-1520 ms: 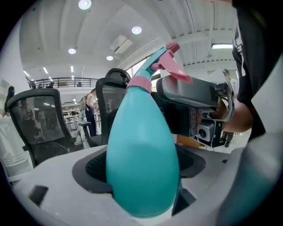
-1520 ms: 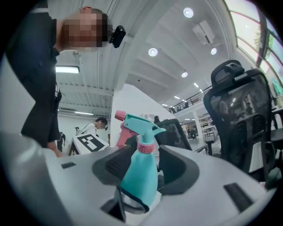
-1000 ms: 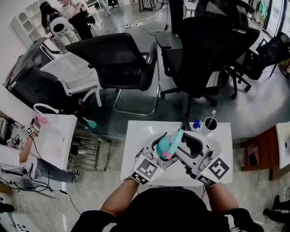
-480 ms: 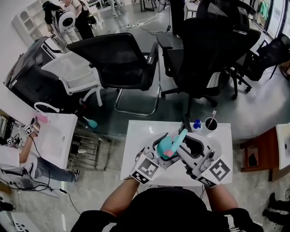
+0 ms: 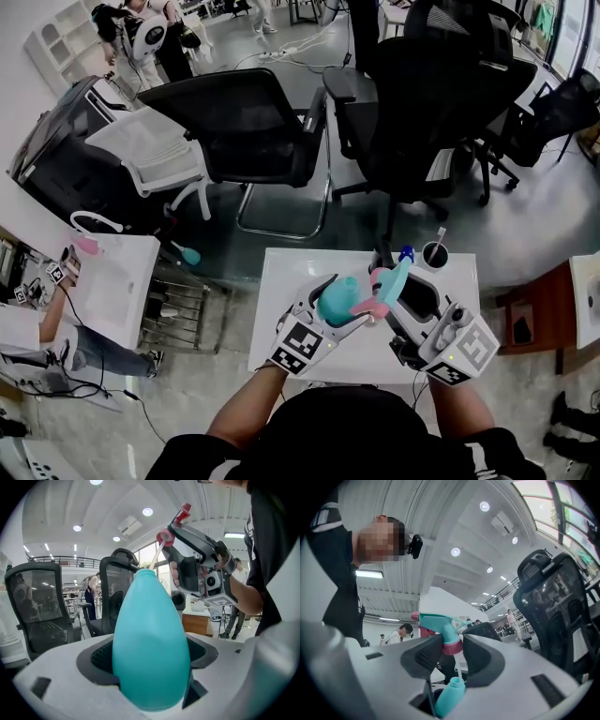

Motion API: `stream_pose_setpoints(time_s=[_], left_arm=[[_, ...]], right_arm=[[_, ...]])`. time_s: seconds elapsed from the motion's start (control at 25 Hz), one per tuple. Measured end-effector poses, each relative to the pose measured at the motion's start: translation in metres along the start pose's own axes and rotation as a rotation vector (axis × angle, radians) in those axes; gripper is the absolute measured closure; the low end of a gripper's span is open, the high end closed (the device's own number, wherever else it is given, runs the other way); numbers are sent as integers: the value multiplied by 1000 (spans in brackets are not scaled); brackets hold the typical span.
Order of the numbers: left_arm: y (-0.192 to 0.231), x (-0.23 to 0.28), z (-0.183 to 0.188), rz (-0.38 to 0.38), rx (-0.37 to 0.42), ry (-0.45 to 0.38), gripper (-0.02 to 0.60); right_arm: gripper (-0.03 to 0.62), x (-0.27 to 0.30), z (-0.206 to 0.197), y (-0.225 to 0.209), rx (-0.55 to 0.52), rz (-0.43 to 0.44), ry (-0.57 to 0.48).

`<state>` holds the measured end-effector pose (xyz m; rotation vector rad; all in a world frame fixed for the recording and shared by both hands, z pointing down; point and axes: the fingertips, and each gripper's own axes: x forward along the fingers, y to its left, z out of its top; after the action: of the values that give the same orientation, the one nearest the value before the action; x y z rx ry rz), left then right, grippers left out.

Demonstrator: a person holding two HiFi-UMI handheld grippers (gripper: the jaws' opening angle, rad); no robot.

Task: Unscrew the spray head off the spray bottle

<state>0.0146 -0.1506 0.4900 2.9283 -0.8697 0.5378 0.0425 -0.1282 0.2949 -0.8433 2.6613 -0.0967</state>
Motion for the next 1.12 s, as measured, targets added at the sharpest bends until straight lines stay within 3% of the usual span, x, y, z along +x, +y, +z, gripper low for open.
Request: stream_pose_setpoints(time_s=[0.52, 1.12], left_arm=[[24, -9, -30, 103, -54, 41, 153], [54, -31, 8, 288, -50, -73, 152]], right_arm=[[453, -24, 39, -15, -46, -80, -71], [451, -54, 11, -44, -113, -242, -1]])
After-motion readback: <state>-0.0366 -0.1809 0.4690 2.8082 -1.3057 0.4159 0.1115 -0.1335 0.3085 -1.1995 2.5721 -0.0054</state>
